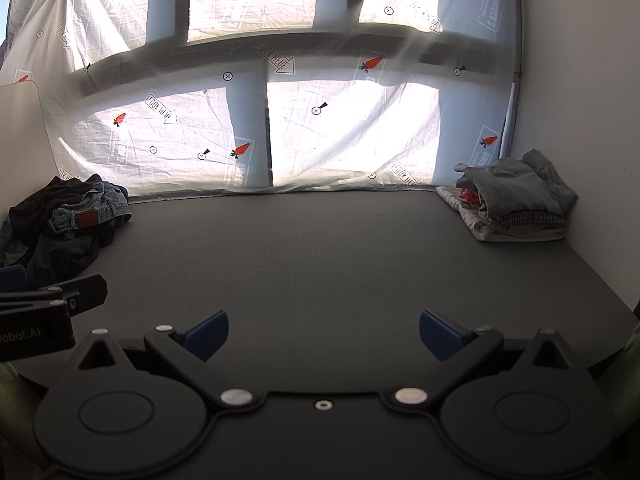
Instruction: Fold clothes
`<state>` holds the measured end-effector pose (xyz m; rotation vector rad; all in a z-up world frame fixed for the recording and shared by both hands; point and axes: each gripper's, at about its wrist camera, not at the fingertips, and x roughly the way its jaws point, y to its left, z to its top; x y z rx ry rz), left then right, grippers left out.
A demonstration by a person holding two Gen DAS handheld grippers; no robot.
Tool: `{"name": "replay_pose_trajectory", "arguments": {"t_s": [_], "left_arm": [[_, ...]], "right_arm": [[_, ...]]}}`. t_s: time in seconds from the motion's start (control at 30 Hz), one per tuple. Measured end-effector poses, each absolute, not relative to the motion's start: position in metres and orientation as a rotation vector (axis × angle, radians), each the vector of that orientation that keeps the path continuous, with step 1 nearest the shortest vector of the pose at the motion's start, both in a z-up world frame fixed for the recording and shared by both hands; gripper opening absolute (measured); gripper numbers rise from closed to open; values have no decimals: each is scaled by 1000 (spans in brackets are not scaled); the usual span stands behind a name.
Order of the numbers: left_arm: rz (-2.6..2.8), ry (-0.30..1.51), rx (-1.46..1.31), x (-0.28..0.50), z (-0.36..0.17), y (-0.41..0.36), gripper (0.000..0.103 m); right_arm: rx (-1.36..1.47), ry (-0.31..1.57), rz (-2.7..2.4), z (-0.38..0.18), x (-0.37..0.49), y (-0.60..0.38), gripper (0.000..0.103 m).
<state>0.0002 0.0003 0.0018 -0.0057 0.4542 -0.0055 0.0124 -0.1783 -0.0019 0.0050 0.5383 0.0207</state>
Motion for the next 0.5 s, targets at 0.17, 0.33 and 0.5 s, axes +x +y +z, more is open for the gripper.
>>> {"name": "replay_pose_trajectory", "arguments": {"t_s": [0.17,0.33,0.5], "left_arm": [[-4,454,-4,0,1,0,103],[-6,453,-2,0,1,0,103],[-6,453,-1,1,0,0,103]], "right_arm": [[2,538,21,-2,12,-177,103],[0,539,21,-1,12,-177,103],[-3,537,25,-1,12,-176,103]]}}
